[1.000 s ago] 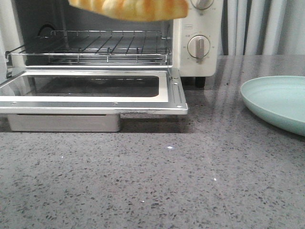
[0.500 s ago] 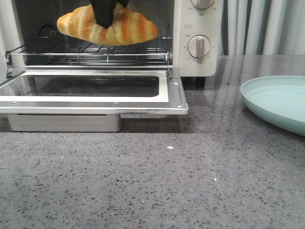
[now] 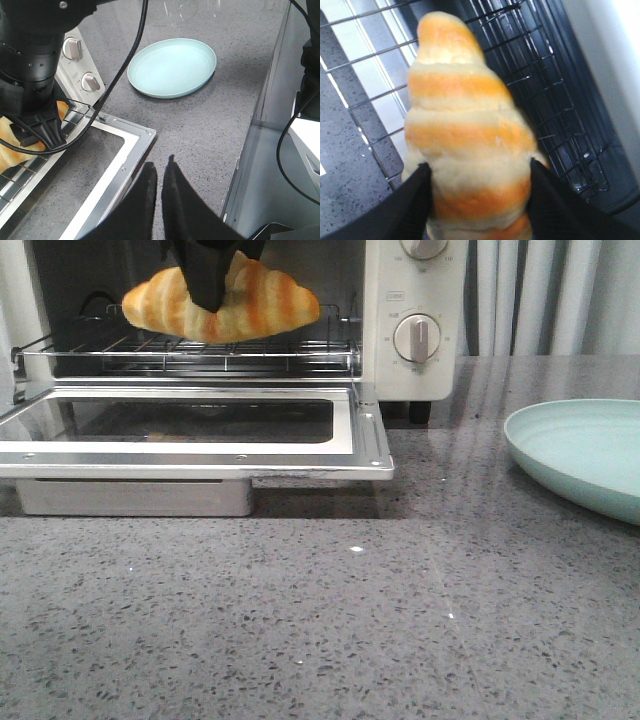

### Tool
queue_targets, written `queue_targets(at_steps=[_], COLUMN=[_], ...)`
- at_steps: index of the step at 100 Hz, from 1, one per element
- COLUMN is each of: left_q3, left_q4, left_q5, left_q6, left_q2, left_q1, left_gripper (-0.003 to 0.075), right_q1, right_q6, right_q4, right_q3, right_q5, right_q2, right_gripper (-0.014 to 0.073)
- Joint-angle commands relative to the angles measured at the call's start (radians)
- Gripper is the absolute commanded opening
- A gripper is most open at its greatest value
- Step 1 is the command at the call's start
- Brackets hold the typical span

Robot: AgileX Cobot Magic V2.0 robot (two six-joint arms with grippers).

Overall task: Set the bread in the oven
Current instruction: 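Lower the bread roll onto the wire rack and open the right gripper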

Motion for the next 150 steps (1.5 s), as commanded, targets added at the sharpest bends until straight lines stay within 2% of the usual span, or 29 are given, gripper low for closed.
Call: queue_targets(at_steps=[1,22,44,78,99,126,150], left_q3=[-0.025,-0.025,-0.025,-0.025,-0.025,-0.025,-0.025], left_q4=[-0.058,-0.058,-0.058,-0.058,-0.058,-0.058,-0.058], left_q5=[-0.054,-0.054,-0.054,-0.054,-0.054,-0.054,-0.052], left_q6=[0.002,0.004,0.004,0.004,0.004,0.006,0.006], left_q2=[0.004,0.004,0.004,0.004,0.004,0.004,0.004], left_q1=[-0.003,-0.003,-0.003,-0.003,-0.003,-0.003,-0.003], left_gripper=[-0.0020,-0.0020,-0.0020,-0.0020,-0.0020,-0.0020,-0.0020], right_q1=[-0.005,-0.005,-0.005,-0.005,-0.005,-0.005,0.048], right_q6=[0.007,0.032,0.047,0.076,0.100,0.100,0.100], right_q4=[-0.025,-0.025,-0.025,-0.025,-0.011,0.051,0.064], right_q3=[-0.031,-0.044,-0.044,-0.071,-0.133,-0.134,-0.134], right_q5=[-0.037,-0.017,-0.008,0.049,0.074,0.135,0.210], right_q2=[-0.051,-0.073,-0.082,-0.084,-0.084,-0.095,-0.186], right_gripper=[0.0398,0.0402,0.0494,0.0496,0.0545,0.0544,0.0544])
